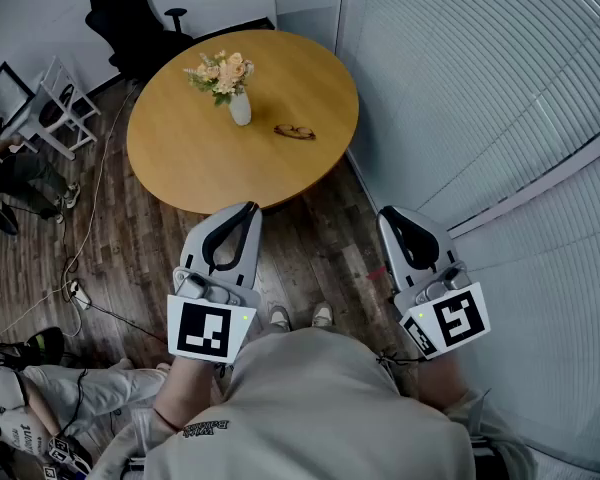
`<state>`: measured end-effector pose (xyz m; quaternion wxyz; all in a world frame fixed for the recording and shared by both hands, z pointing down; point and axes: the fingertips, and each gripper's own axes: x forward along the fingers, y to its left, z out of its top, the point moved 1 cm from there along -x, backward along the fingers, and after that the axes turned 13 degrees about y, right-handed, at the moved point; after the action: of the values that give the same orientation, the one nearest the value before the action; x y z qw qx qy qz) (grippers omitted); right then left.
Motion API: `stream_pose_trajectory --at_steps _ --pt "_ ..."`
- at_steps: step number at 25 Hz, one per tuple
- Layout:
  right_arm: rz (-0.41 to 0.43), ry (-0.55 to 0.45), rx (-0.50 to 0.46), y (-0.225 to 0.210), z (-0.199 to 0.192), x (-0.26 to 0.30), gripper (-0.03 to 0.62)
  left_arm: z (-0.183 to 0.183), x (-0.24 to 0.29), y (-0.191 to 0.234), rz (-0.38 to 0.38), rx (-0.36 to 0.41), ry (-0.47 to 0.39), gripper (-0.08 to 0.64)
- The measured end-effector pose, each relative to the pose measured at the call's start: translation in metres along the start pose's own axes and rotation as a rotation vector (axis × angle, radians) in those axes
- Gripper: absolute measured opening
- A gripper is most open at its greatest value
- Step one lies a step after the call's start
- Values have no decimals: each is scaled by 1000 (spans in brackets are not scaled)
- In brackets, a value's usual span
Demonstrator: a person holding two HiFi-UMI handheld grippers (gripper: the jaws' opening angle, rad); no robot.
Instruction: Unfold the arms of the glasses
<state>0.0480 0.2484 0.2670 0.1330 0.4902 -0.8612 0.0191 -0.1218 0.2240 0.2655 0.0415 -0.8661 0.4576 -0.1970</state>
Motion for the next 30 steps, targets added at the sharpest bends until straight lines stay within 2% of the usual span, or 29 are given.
stream_pose_trajectory --at_steps 11,30 --pt "-14 9 40 -11 -1 -2 40 1 4 -4 -15 -11 3 27" --pt "24 26 63 -31 -20 -3 40 -1 27 -26 -32 -17 41 27"
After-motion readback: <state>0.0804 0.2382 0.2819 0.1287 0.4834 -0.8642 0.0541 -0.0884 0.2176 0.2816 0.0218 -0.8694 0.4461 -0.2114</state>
